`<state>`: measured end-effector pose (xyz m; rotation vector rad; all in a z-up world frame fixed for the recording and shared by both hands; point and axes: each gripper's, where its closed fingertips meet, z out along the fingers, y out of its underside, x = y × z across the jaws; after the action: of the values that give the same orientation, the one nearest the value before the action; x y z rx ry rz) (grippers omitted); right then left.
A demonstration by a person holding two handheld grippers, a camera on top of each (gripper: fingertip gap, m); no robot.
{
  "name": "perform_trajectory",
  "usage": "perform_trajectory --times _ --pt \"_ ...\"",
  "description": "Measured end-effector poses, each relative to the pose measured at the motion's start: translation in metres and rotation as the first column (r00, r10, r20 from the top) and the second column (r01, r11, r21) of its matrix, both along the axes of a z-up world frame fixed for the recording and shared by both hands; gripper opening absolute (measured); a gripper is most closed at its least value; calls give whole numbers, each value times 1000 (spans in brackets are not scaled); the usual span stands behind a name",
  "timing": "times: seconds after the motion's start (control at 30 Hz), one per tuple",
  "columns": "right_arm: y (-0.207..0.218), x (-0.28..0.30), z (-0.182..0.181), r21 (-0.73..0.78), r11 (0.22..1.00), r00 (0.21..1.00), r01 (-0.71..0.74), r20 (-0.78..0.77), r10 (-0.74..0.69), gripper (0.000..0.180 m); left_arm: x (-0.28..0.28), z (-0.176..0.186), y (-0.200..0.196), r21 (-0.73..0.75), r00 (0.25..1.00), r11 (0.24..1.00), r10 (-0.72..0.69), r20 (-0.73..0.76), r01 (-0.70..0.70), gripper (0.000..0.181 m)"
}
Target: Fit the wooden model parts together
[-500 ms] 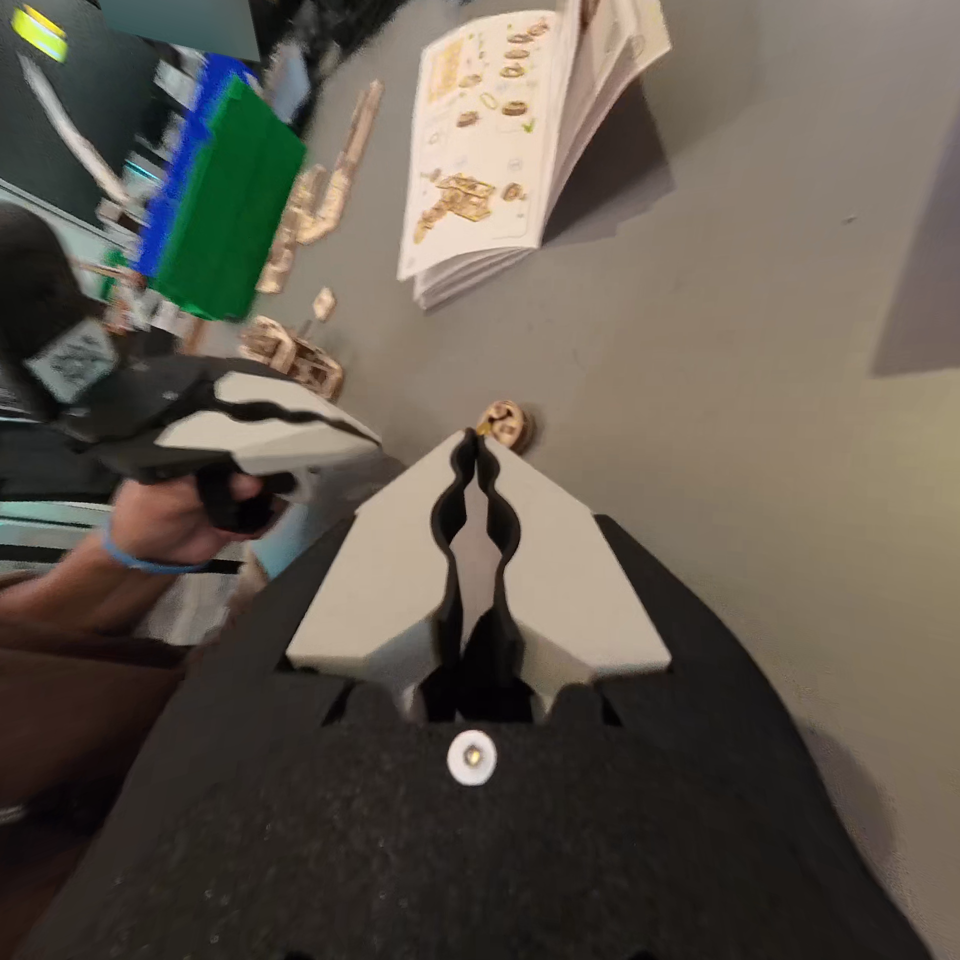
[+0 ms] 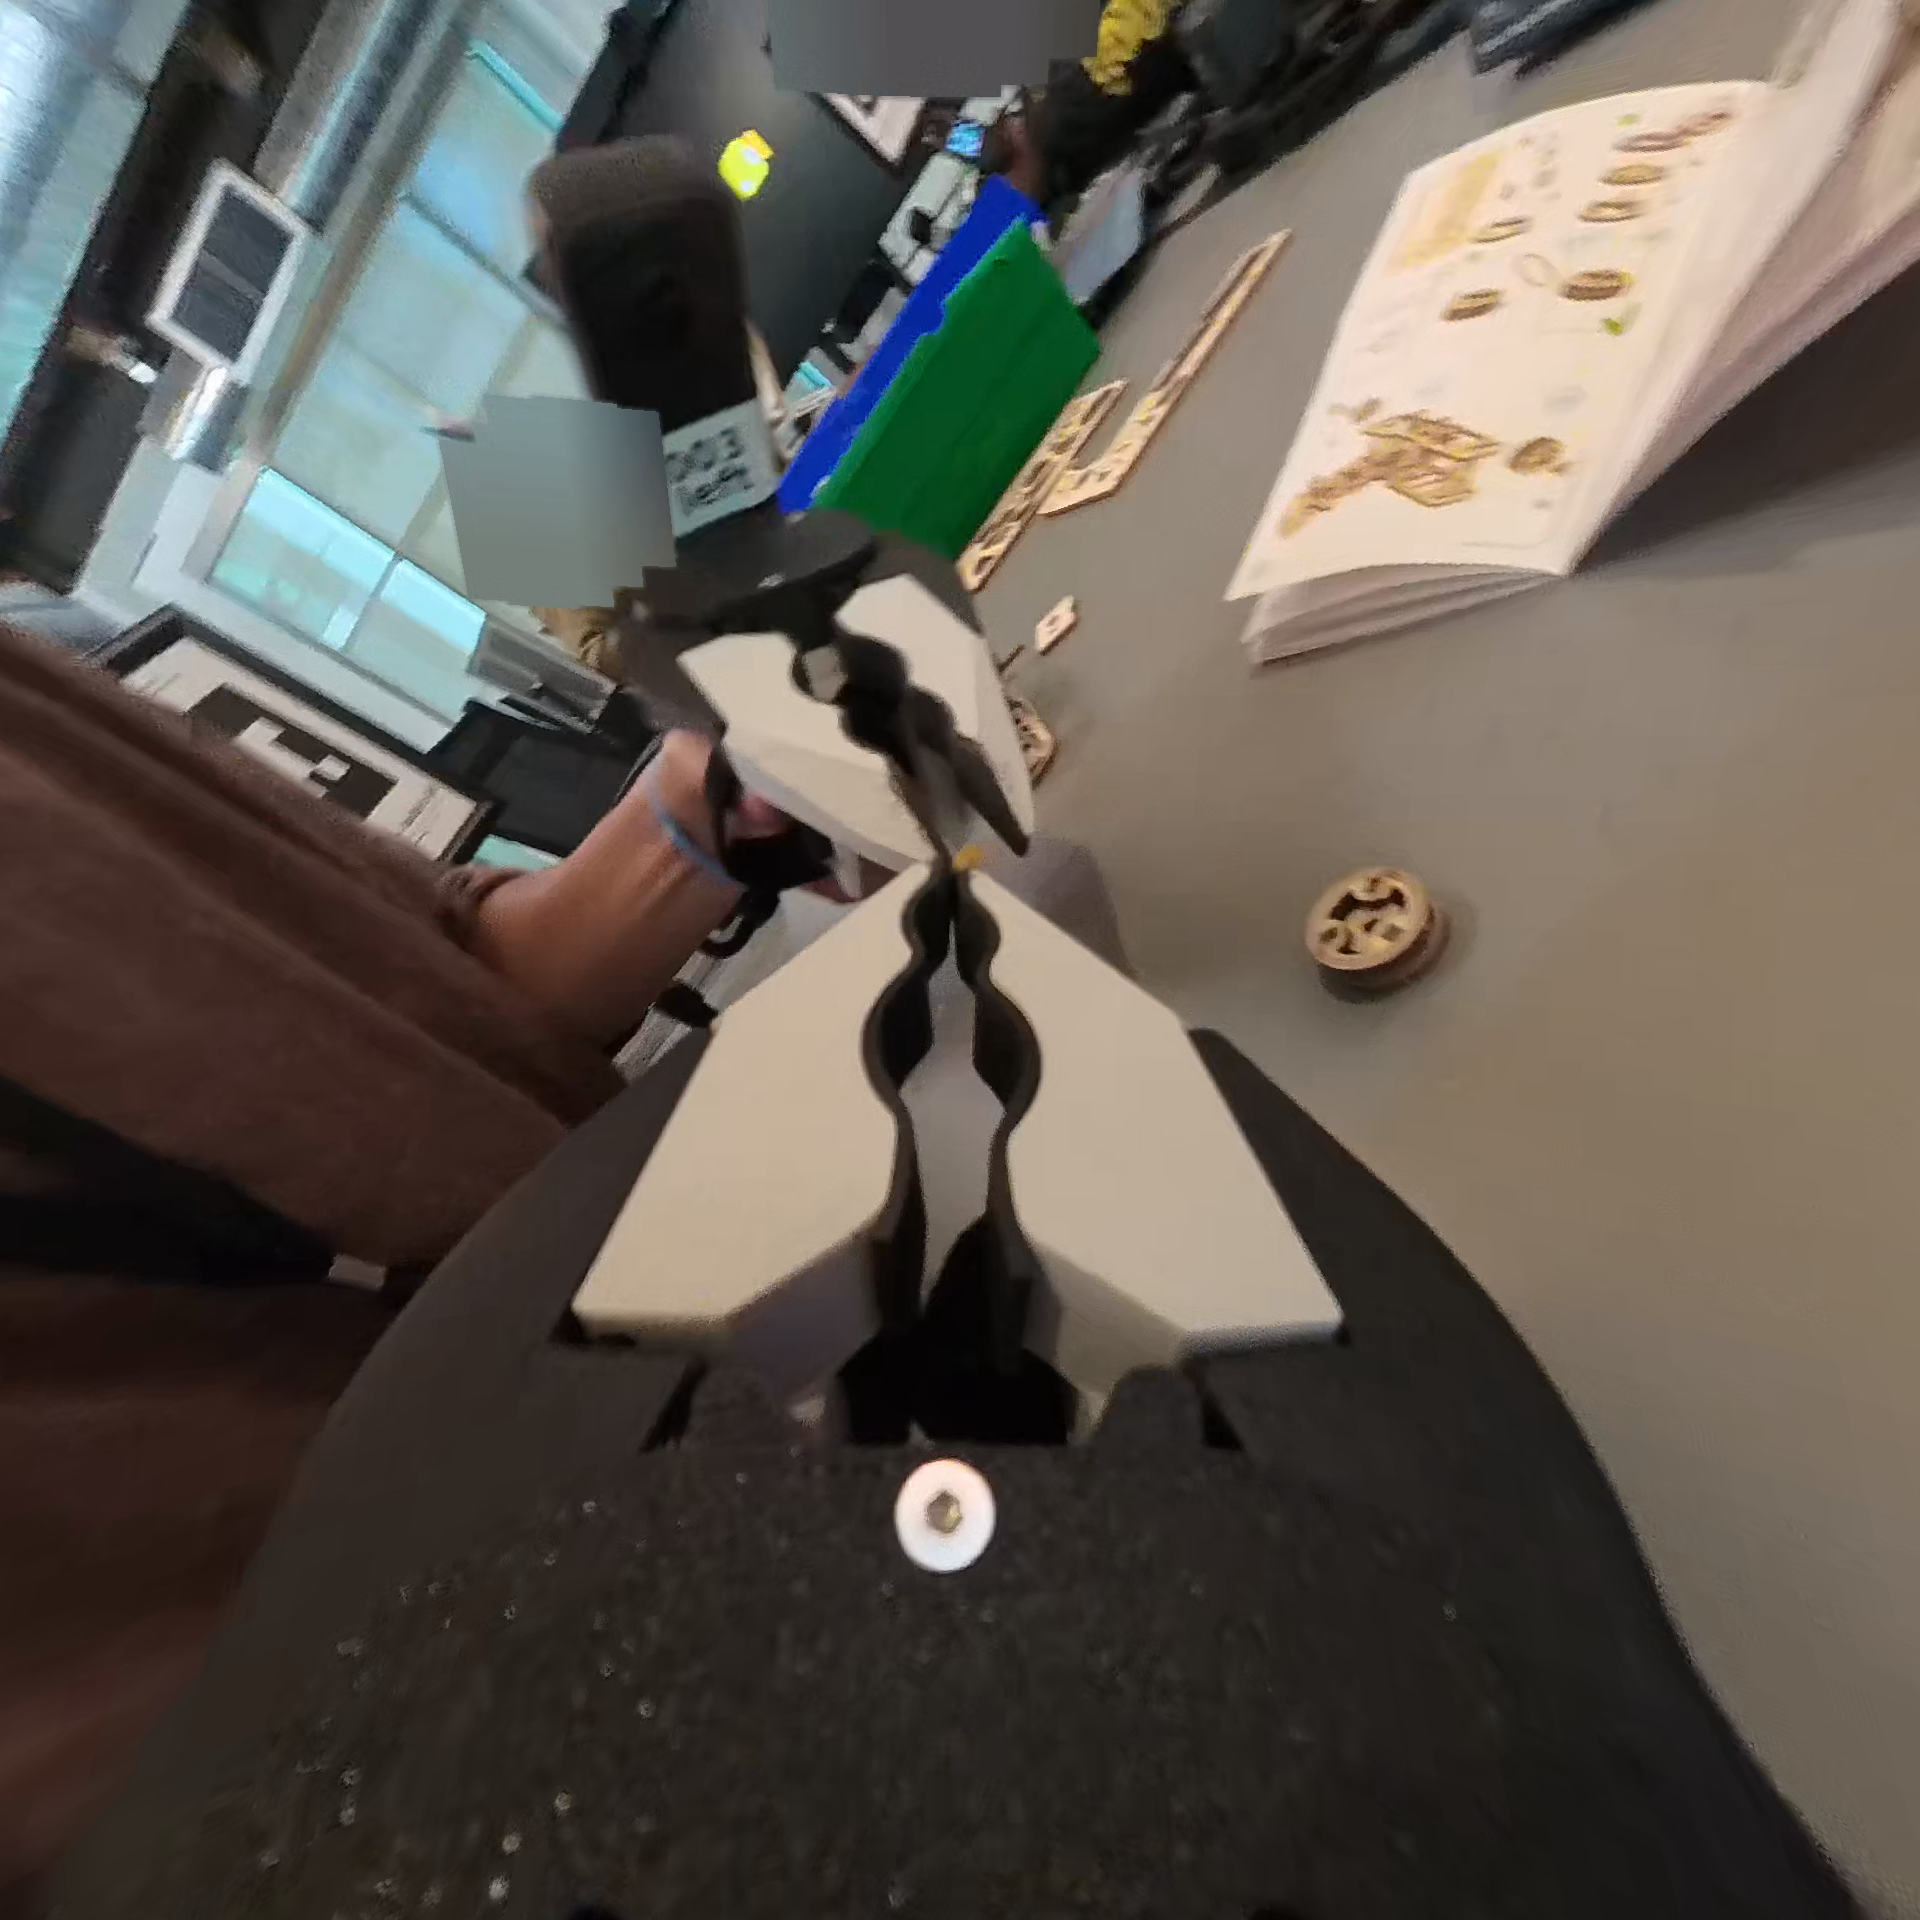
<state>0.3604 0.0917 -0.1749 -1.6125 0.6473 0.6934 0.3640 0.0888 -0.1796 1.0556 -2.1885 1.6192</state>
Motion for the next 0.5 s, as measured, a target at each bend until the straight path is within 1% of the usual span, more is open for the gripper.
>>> perform_trajectory --times 0.07,0.13,0.17,0.3,0.33,0.4,0.5 --pt "0 -6 4 12 999 999 -37 30 37 0 -8 6 -4 -42 995 995 -91 -28 90 5" --pt "-2 -9 9 30 998 998 -63 33 62 0 -13 12 -6 -81 989 987 -144 -36 141 4" --pt "-3 -11 10 33 997 997 -76 35 75 0 -14 15 -8 -105 985 981 -167 -41 161 1" --pt "-4 -10 6 22 996 996 -84 26 83 0 -15 18 -11 -143 978 970 -204 -53 195 0" --pt "-4 -8 3 5 997 997 -75 25 75 0 -13 18 -11 -129 979 973 -198 -44 191 0" --pt "-2 5 -10 -67 998 1000 -15 24 16 0 2 -1 -6 13 993 993 -115 -41 115 0" --pt "-1 26 -35 -224 971 996 82 36 -76 0 21 -23 1 177 999 984 -26 -42 33 0"
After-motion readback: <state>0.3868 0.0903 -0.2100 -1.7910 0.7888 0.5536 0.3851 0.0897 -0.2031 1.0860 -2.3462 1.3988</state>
